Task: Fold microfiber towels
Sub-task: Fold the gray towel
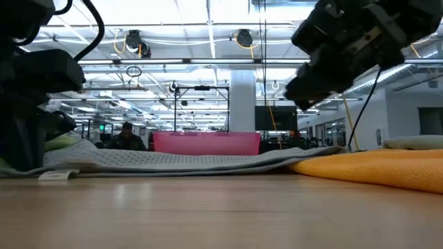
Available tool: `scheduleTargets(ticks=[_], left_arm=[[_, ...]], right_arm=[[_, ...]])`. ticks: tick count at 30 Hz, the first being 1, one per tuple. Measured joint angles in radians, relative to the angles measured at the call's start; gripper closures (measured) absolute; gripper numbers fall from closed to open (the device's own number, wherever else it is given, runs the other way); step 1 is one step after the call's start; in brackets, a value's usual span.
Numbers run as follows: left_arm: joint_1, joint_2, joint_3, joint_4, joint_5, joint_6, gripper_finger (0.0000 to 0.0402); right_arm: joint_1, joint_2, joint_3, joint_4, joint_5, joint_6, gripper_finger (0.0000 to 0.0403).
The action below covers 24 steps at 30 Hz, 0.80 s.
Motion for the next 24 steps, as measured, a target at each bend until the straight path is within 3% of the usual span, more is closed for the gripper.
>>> scheduleTargets(ticks=[9, 12, 15, 18, 24], left_arm=[[0.023, -0.067, 0.059, 0.008, 0.056, 0.134, 0.0364], [0.051, -0.105, 0.087, -0.032, -0.01, 0.199, 0.0364], [0.097, -0.146, 0.105, -0.083, -0.14, 0.208, 0.0355], [0.151, -0.18, 0.105, -0.129, -0.194, 0.213, 0.032], [0.27, -0.201, 0.105, -0.288, -0.217, 0.175, 0.0211]], right_arm=[[-0.002, 0.361, -0.008, 0.414, 0.049, -0.011, 0.0399], [-0.003, 0.446, -0.002, 0.435, 0.054, 0.016, 0.0399], [-0.003, 0.486, 0.0, 0.445, 0.073, 0.047, 0.0399], [-0.001, 0.488, 0.001, 0.438, 0.071, 0.064, 0.0399], [0.013, 0.407, -0.002, 0.408, 0.076, 0.005, 0.0399]])
